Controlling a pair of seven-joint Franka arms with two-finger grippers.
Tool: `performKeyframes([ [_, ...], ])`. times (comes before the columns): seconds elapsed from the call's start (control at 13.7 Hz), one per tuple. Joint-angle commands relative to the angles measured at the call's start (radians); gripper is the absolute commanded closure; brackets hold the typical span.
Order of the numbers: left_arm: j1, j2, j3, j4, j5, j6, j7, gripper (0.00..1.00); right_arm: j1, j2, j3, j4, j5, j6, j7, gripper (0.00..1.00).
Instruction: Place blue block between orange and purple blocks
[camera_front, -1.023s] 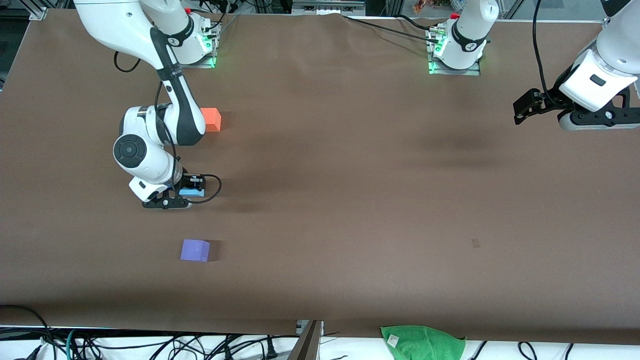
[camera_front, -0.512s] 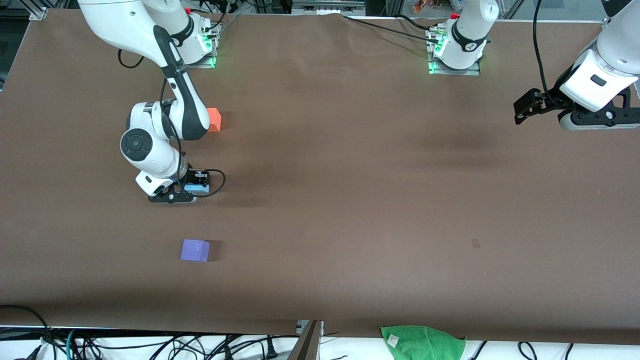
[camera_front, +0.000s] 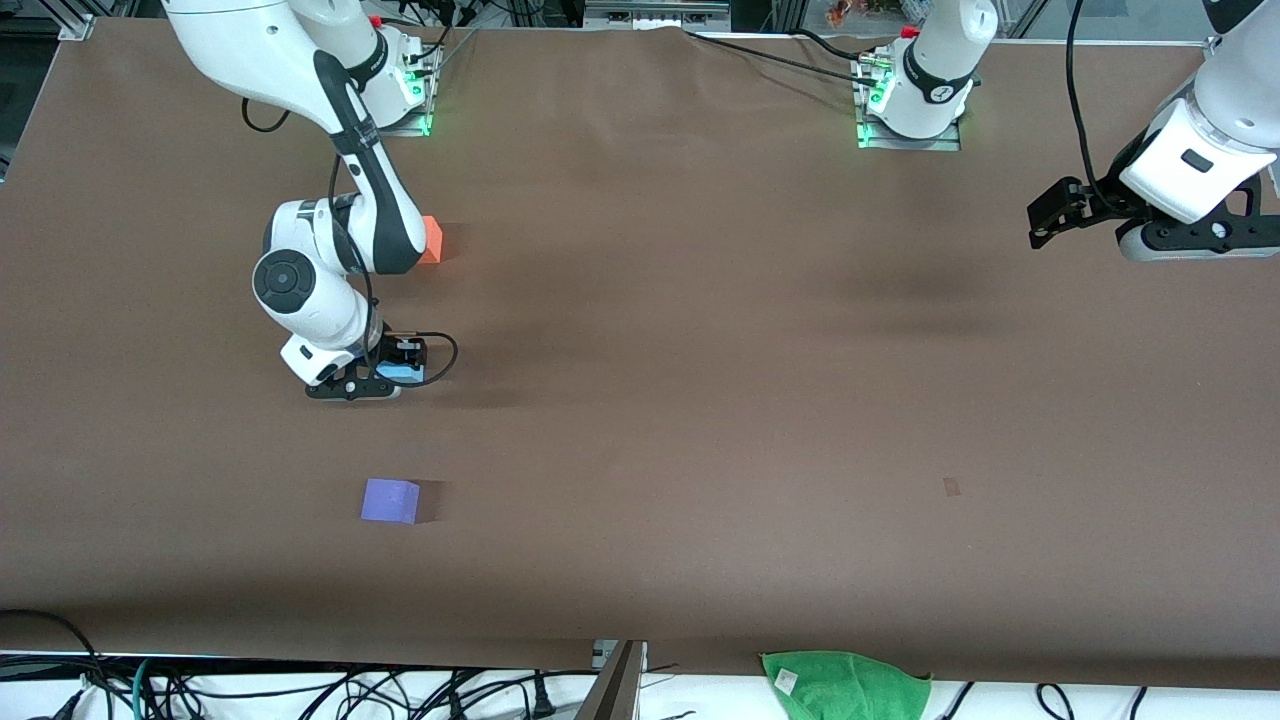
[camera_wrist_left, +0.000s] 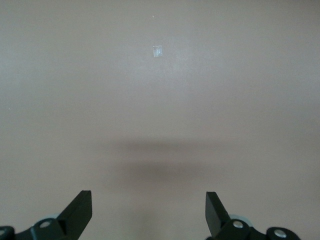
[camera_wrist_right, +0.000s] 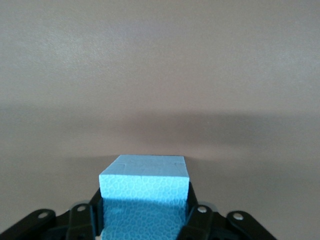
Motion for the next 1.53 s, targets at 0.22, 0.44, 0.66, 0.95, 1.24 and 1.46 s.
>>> performKeyframes([
  [0.22, 0.008, 0.014, 0.000, 0.030, -0.024, -0.024, 0.016, 0.00, -0.005, -0.061, -0.004, 0.197, 0.017, -0.272, -0.030, 0.00],
  [0.44, 0.008, 0.014, 0.000, 0.030, -0.024, -0.025, 0.016, 0.00, -0.025, -0.058, -0.013, 0.375, 0.006, -0.479, -0.040, 0.00],
  [0.66, 0.008, 0.014, 0.000, 0.030, -0.024, -0.024, 0.016, 0.00, -0.054, -0.055, -0.019, 0.544, -0.012, -0.719, -0.072, 0.00],
  [0.95, 0.008, 0.014, -0.001, 0.030, -0.024, -0.024, 0.016, 0.00, -0.089, -0.063, -0.030, 0.655, -0.074, -0.856, -0.168, 0.00],
  [1.24, 0.007, 0.014, -0.001, 0.030, -0.024, -0.024, 0.016, 0.00, -0.089, -0.115, -0.061, 0.674, -0.074, -0.902, -0.198, 0.00],
  [1.46, 0.008, 0.014, -0.003, 0.030, -0.022, -0.024, 0.016, 0.00, -0.089, -0.116, -0.078, 0.675, -0.071, -0.937, -0.195, 0.00],
])
